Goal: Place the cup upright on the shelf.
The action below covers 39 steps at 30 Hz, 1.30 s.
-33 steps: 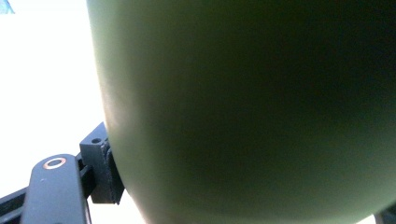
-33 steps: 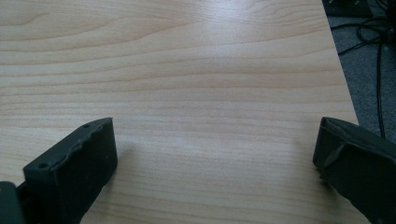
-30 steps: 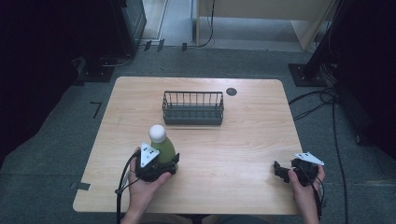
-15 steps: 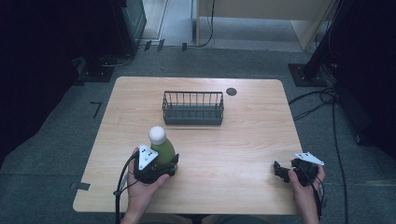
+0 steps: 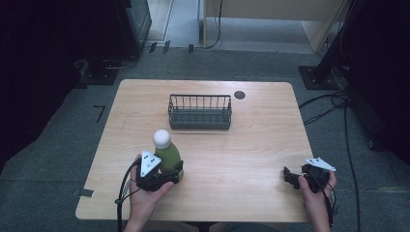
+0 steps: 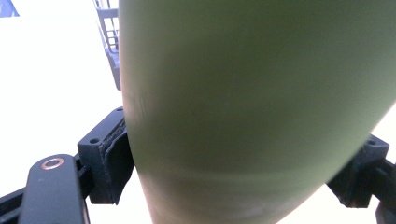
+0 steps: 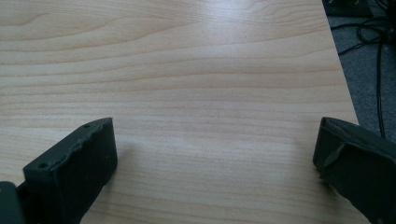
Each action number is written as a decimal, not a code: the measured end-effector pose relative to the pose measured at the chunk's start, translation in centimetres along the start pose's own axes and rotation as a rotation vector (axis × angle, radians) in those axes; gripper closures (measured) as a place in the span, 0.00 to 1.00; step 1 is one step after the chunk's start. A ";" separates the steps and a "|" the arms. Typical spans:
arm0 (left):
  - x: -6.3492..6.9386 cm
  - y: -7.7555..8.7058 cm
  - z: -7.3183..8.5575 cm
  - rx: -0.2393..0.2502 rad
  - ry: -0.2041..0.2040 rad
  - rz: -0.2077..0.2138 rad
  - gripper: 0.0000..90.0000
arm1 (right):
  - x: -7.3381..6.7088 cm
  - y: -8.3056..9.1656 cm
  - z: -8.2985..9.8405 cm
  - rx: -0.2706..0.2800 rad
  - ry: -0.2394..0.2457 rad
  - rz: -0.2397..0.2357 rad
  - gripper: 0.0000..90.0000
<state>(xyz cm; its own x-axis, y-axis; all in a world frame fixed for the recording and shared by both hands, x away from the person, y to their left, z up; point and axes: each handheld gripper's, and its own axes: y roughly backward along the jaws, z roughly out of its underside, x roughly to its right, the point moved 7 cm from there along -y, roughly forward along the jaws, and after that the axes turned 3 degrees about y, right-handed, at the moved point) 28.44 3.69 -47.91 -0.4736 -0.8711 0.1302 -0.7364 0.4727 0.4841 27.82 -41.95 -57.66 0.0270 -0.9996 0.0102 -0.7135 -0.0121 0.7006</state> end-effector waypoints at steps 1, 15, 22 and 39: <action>0.0 -0.1 0.1 -0.002 0.000 -0.002 0.19 | 0.0 0.0 0.0 0.000 0.000 0.000 0.00; 0.0 -0.3 -0.2 0.024 -0.030 -0.027 0.23 | 0.0 0.0 0.0 0.000 0.000 0.000 0.00; 0.0 -0.5 -0.9 0.037 -0.042 -0.025 0.23 | 0.0 0.0 0.0 0.000 0.000 0.000 0.00; -1.2 -1.6 -5.5 0.042 -0.049 -0.009 0.23 | 0.0 0.0 0.0 0.002 0.000 -0.001 0.00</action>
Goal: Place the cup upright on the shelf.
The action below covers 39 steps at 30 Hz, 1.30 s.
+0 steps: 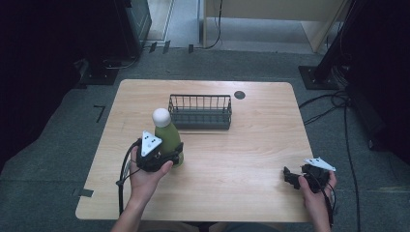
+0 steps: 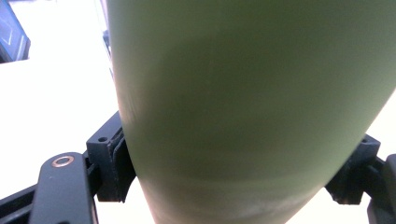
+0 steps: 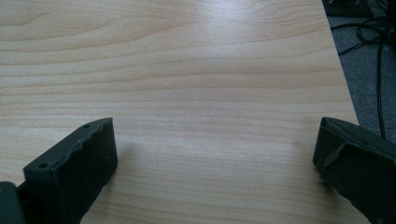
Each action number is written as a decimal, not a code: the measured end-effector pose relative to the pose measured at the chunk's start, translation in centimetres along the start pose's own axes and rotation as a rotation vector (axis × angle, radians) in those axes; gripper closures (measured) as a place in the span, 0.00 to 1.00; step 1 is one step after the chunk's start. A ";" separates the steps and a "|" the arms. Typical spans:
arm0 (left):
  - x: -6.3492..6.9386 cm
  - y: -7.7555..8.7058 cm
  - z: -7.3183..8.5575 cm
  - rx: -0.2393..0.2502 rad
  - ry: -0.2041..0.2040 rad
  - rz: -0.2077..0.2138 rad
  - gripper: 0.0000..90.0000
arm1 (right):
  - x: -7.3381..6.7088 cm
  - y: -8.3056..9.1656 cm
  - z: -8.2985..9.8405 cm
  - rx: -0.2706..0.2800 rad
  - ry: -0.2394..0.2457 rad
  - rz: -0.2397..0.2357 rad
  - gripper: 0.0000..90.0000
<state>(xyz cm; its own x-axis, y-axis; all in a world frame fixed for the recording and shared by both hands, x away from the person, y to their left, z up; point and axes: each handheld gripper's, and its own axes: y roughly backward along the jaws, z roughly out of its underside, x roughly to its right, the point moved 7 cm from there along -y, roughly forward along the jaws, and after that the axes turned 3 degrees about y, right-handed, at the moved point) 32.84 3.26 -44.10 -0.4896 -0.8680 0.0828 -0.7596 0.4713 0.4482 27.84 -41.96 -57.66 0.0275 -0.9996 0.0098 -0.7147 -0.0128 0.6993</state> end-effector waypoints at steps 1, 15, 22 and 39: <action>-0.1 -0.2 -0.4 0.002 0.003 0.001 0.23 | 0.0 0.0 0.0 0.000 -0.001 0.000 0.00; -1.3 -2.0 -4.0 0.025 0.022 -0.009 0.23 | -0.1 0.0 0.0 -0.001 0.001 -0.005 0.00; -1.4 -2.5 -5.7 0.053 0.012 -0.024 0.23 | -0.1 0.0 0.0 -0.001 0.000 -0.005 0.00; -1.4 -3.9 -10.3 0.084 -0.022 -0.036 0.23 | -0.1 0.0 0.0 0.000 0.001 -0.005 0.00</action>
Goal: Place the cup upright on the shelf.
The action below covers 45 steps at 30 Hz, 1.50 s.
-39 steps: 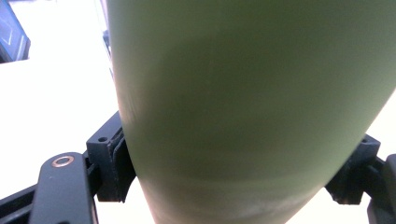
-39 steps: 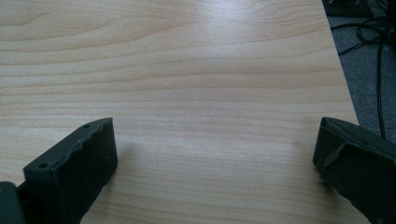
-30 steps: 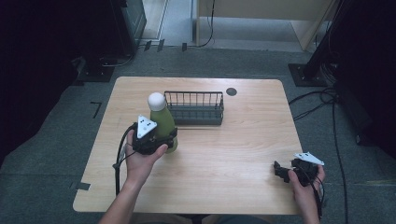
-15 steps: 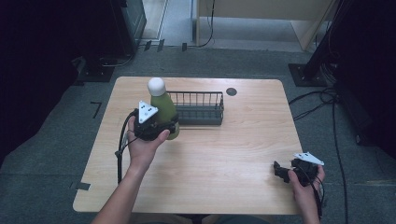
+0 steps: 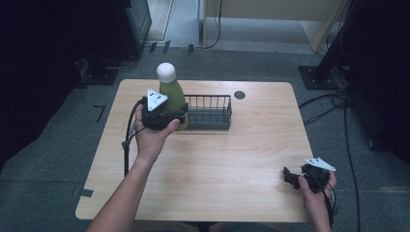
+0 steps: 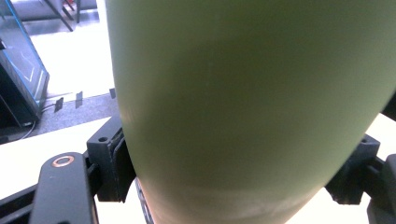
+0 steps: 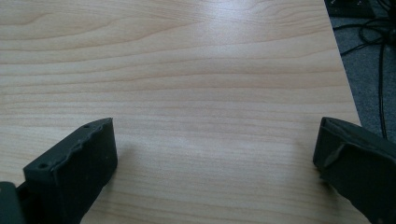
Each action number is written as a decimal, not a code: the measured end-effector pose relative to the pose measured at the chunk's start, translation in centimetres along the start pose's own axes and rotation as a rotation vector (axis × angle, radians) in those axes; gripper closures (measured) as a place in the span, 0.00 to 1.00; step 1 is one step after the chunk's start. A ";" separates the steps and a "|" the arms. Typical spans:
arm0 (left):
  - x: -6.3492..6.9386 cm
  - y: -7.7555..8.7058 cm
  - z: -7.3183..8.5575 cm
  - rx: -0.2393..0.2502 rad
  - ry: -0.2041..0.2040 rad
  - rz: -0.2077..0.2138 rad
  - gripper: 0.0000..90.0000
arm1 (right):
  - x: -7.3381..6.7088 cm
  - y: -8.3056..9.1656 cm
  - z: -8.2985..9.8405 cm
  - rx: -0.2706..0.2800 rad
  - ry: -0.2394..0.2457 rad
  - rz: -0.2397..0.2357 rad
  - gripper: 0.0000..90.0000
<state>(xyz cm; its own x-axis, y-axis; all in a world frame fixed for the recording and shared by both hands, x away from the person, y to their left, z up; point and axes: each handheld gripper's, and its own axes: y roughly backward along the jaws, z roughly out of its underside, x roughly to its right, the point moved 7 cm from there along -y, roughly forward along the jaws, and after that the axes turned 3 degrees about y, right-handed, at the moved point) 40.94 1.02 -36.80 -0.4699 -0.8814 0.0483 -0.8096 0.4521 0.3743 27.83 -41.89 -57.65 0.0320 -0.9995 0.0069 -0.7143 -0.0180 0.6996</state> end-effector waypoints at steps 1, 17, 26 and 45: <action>0.0 -0.2 -0.2 0.001 -0.001 -0.002 0.23 | 0.0 0.0 0.0 0.000 -0.001 0.000 0.00; -0.9 -3.3 -2.5 0.008 0.003 -0.022 0.23 | 0.0 0.0 0.0 0.000 0.000 0.000 0.00; -1.7 -5.0 -3.2 0.023 0.026 -0.040 0.23 | 0.0 0.0 0.0 0.000 0.000 -0.001 0.00; -2.7 -8.6 -2.0 -0.013 0.052 -0.073 0.23 | 0.0 0.0 0.0 0.000 0.000 -0.001 0.00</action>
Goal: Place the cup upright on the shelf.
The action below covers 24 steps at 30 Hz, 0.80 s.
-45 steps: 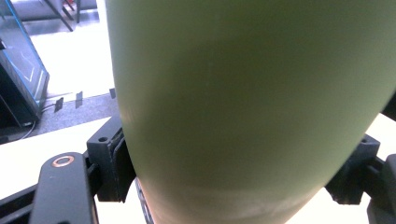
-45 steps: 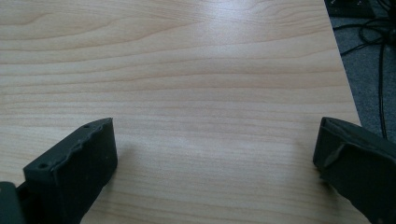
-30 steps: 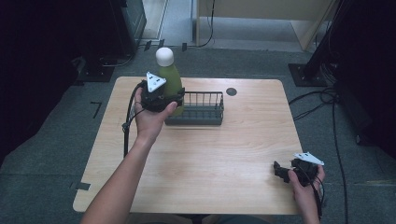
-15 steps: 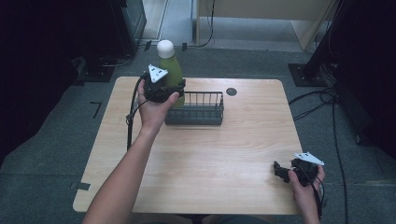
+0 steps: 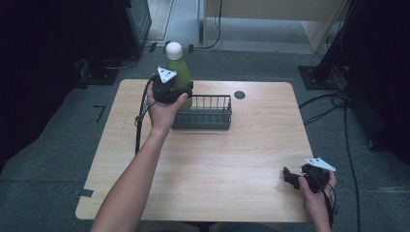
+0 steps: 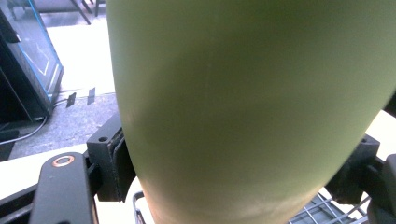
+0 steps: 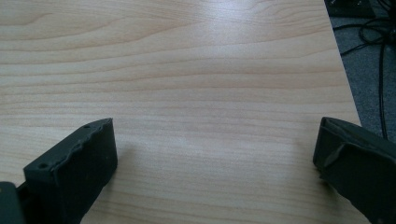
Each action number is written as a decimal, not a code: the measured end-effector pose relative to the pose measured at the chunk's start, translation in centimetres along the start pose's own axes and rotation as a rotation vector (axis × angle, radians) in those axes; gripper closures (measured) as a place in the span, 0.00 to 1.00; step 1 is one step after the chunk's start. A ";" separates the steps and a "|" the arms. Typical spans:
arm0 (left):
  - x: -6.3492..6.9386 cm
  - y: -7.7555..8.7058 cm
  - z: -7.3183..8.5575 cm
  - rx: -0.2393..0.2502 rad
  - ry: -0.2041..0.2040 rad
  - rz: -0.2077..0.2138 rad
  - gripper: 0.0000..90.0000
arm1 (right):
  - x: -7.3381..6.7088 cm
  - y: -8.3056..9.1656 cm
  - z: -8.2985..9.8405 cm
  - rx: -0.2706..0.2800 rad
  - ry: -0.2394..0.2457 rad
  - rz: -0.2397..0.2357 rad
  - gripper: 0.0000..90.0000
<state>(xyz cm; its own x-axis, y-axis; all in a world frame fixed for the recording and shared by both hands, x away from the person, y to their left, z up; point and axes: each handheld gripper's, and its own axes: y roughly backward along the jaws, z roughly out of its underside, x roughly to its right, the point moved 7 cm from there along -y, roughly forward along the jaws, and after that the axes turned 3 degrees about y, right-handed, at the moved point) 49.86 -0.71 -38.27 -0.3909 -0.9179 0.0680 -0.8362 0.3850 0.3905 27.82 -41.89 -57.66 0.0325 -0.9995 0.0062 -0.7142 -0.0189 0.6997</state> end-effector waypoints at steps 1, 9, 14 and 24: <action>0.1 -0.2 0.1 -0.004 0.004 0.001 0.23 | 0.0 0.0 0.0 0.000 0.001 0.000 0.00; 0.6 -1.4 1.3 -0.023 -0.014 -0.005 0.23 | 0.0 0.0 0.0 0.000 0.000 0.000 0.00; 0.4 -2.0 2.3 -0.045 -0.026 -0.023 0.23 | 0.0 0.0 0.0 0.000 0.000 0.000 0.00; -0.1 -2.7 4.0 -0.066 -0.032 -0.039 0.23 | 0.0 0.0 0.0 0.000 0.000 0.000 0.00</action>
<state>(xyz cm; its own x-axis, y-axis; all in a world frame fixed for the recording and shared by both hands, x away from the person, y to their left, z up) 50.56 -1.27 -43.03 -0.3712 -0.9283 0.0228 -0.8246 0.3408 0.4517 27.82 -41.89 -57.66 0.0323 -0.9995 0.0065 -0.7141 -0.0185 0.6998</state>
